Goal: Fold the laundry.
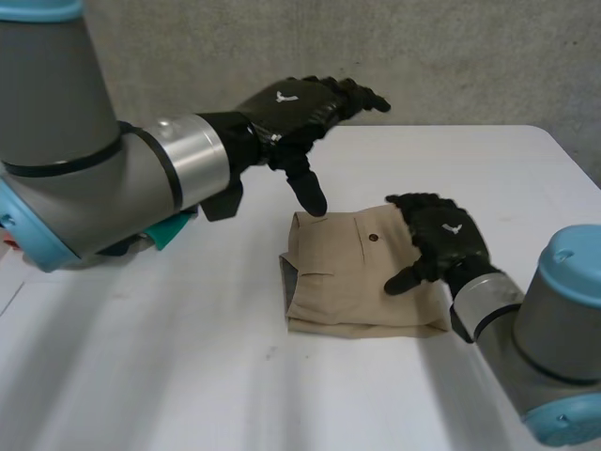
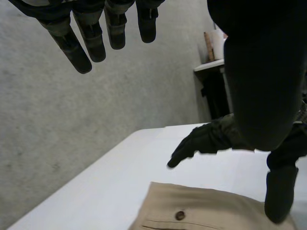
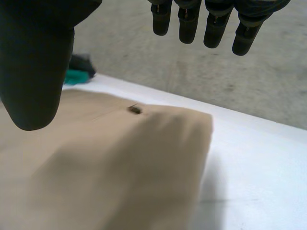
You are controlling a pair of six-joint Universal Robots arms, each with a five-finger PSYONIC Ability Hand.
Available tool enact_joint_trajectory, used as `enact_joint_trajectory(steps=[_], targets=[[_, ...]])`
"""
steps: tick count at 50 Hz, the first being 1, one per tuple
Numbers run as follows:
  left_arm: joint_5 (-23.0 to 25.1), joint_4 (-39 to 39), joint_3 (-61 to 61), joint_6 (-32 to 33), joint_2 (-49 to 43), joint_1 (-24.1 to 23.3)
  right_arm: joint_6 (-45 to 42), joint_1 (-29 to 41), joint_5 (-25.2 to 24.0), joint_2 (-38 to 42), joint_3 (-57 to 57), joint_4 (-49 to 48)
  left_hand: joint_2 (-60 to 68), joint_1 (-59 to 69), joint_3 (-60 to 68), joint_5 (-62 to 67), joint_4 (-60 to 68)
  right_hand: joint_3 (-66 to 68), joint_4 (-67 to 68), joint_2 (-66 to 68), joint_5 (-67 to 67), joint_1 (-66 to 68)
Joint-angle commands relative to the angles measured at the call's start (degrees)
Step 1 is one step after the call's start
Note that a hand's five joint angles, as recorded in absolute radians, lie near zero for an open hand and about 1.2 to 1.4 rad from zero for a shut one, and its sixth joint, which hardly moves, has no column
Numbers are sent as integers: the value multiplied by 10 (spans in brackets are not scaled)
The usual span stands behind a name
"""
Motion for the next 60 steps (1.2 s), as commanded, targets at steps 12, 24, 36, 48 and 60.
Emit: enact_joint_trajectory(steps=[12,24,36,48,60], targets=[[-18,20,-17,3,28,-1,49,-63,-98,66,33,11,-8,2,-19,-30,-14,-14,-9,-4,-28,-12],[-18,26,-21,0,30,1,8,-50,-47,113,-6,-99,-8,2,-19,-30,-14,686,691,696,672,688],[-18,45,-30,-3,33,5,-45,-77,2,207,-174,-140,-8,2,-19,-30,-14,686,691,696,672,688],[-18,58,-32,-4,26,6,-31,-169,89,406,-542,-13,-8,2,-19,-30,-14,686,691,696,672,688],[-22,66,-28,-4,7,17,-31,-222,102,559,-860,112,-8,2,-19,-30,-14,686,691,696,672,688]])
